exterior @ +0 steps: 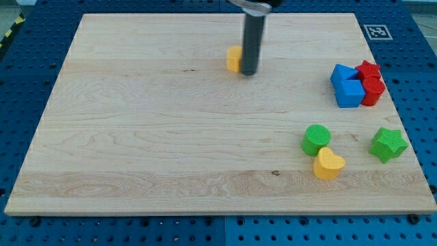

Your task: Move the yellow hexagon to the top left corner of the board

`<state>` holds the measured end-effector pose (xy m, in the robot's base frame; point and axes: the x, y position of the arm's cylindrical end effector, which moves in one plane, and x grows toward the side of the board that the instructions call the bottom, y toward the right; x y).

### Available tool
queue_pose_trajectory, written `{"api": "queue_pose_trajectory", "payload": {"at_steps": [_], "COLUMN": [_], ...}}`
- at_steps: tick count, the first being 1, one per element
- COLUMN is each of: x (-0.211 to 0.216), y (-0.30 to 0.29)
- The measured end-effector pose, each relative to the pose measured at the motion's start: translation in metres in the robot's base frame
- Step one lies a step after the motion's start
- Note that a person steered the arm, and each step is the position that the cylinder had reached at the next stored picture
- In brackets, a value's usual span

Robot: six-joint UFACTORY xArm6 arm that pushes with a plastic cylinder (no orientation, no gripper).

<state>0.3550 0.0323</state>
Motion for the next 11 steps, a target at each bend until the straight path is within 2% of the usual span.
{"api": "queue_pose_trajectory", "payload": {"at_steps": [1,3,4,5,6,7,8,10,11], "x": [-0.038,-0.075,-0.105,-0.107,-0.092,-0.085,-0.078,-0.049,-0.059], "y": [-0.059,-0.007,-0.021,-0.068,-0.091,-0.105,-0.091,-0.115,-0.166]}}
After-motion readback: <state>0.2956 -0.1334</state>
